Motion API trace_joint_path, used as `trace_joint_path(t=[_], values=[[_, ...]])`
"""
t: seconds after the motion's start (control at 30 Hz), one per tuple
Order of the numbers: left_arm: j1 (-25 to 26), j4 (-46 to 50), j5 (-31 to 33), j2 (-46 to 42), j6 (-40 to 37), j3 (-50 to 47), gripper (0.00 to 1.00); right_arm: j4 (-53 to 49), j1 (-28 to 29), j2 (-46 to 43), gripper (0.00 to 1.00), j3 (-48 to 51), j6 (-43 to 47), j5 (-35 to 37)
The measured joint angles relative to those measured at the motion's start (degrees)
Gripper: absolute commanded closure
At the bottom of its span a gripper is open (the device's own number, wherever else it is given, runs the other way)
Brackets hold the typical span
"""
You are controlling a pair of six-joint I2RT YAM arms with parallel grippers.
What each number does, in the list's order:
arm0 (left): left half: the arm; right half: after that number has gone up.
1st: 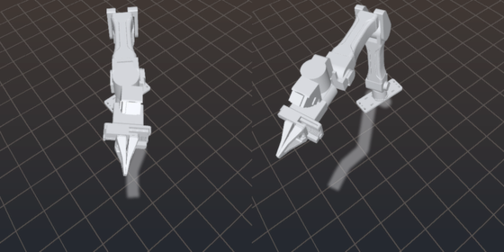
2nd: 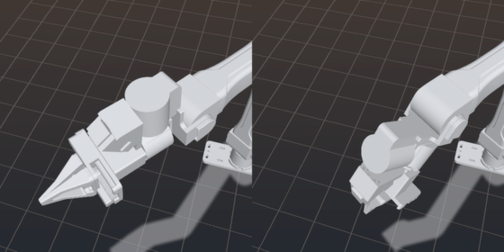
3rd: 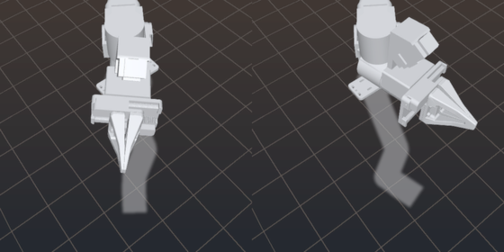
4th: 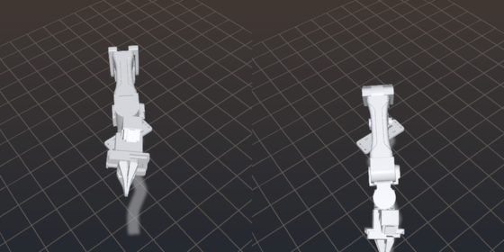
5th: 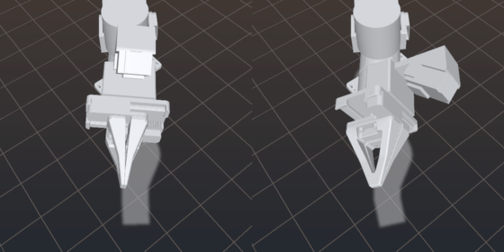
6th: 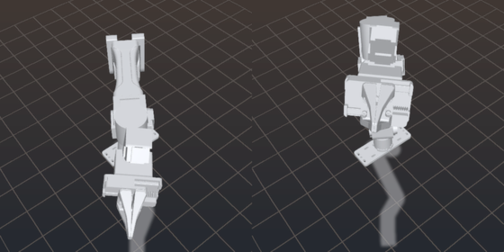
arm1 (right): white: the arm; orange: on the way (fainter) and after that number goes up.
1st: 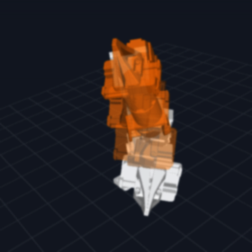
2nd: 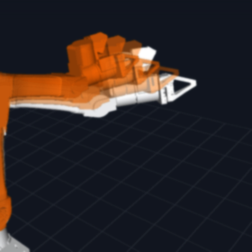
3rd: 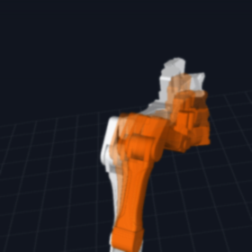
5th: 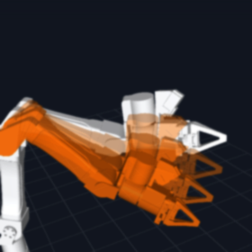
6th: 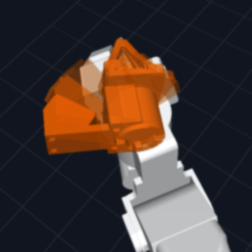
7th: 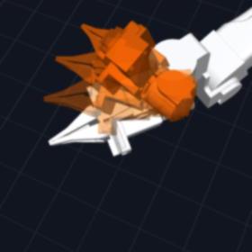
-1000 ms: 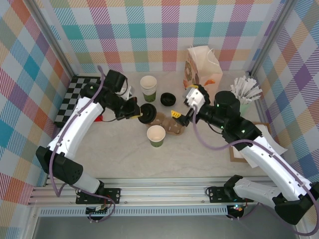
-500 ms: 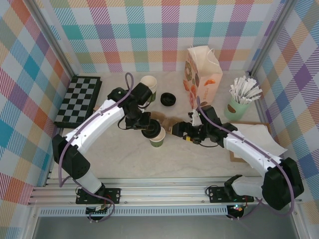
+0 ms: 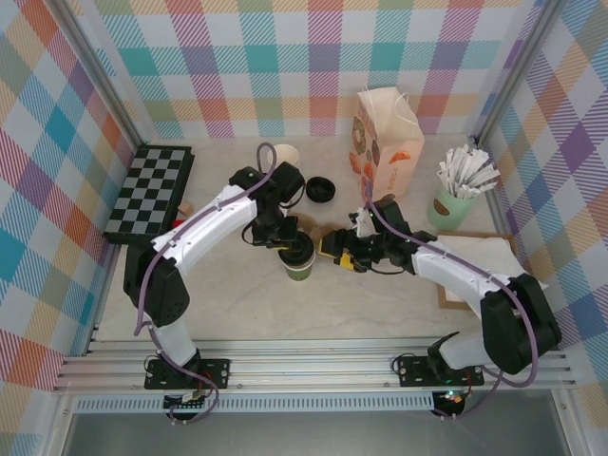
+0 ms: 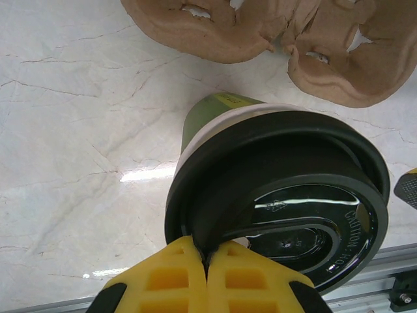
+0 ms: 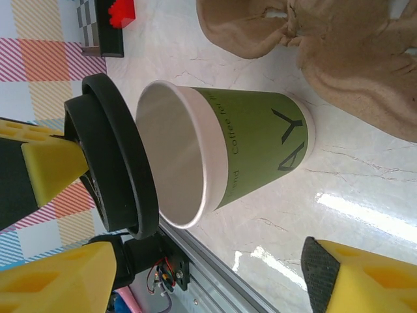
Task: Pack the takeout coffee
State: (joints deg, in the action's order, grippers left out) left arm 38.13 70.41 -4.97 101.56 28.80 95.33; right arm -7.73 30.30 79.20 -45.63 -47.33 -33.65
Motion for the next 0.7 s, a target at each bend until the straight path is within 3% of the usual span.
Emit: trace_joint_path(t=[0.7], values=[[0.0,-0.04,-0.48,2.25,-0.59,0.17,1.0,4.02,0.0,5.44,0.38,-0.02,-0.52,-4.09]])
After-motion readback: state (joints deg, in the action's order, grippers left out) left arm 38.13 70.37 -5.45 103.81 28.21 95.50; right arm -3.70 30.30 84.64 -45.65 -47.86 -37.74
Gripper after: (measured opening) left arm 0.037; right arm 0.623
